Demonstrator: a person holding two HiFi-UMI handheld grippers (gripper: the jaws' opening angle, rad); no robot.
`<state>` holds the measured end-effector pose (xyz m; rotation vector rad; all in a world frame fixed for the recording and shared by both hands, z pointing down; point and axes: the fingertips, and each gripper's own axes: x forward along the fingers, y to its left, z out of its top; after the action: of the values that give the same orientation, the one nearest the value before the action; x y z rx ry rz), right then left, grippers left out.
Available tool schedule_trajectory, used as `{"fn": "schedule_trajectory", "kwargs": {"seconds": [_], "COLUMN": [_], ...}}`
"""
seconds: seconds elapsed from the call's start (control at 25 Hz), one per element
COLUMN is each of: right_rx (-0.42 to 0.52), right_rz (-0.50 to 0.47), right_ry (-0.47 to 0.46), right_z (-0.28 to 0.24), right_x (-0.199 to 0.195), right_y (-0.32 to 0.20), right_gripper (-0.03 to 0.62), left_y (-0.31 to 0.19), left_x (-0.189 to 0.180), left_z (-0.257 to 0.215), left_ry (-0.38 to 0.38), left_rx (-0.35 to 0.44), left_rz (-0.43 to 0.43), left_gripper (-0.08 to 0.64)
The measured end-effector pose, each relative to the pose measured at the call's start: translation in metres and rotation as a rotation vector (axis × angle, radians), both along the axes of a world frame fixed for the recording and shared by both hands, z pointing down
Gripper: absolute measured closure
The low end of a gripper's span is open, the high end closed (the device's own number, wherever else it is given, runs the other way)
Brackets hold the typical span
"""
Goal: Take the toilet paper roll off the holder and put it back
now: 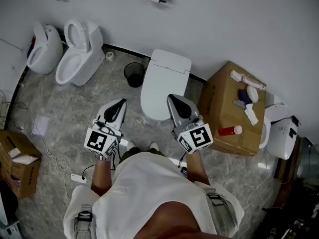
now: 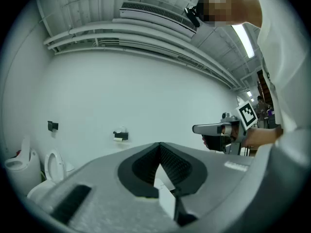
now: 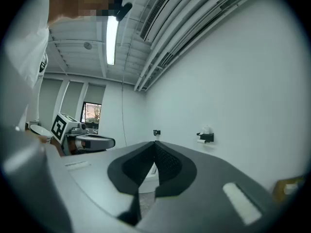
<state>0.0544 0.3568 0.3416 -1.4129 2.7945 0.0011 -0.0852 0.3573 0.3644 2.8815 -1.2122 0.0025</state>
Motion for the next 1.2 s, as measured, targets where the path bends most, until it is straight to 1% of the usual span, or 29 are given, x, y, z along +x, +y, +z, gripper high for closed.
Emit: {"fn": "schedule_trajectory", "kwargs": {"seconds": [0.36,0.88,1.2], "right_rx": [0.0,0.003,-0.001], "right_rz": [-0.027,0.001,-0.008], "right_ry": [-0.021,-0.029,-0.026], "right_z": [-0.002,-0.001,0.003], "right_x": [0.0,0.008,0.01], "right_y": [-0.002,-0.011,-0.015], "right_gripper": [0.58,0.58,0.58], "left_y": [-0.003,-0.01,-0.013], "left_x": [0.003,0.004,0.006], "left_z": [0.0,0.002,0.004], "left_ry": [-0.005,-0.005,-0.005], "left_rx": [-0.003,-0.009,-0.008], "left_rz": [-0.008,-0.013,-0.02], "left_gripper": [0.563,0.563,0.563]}}
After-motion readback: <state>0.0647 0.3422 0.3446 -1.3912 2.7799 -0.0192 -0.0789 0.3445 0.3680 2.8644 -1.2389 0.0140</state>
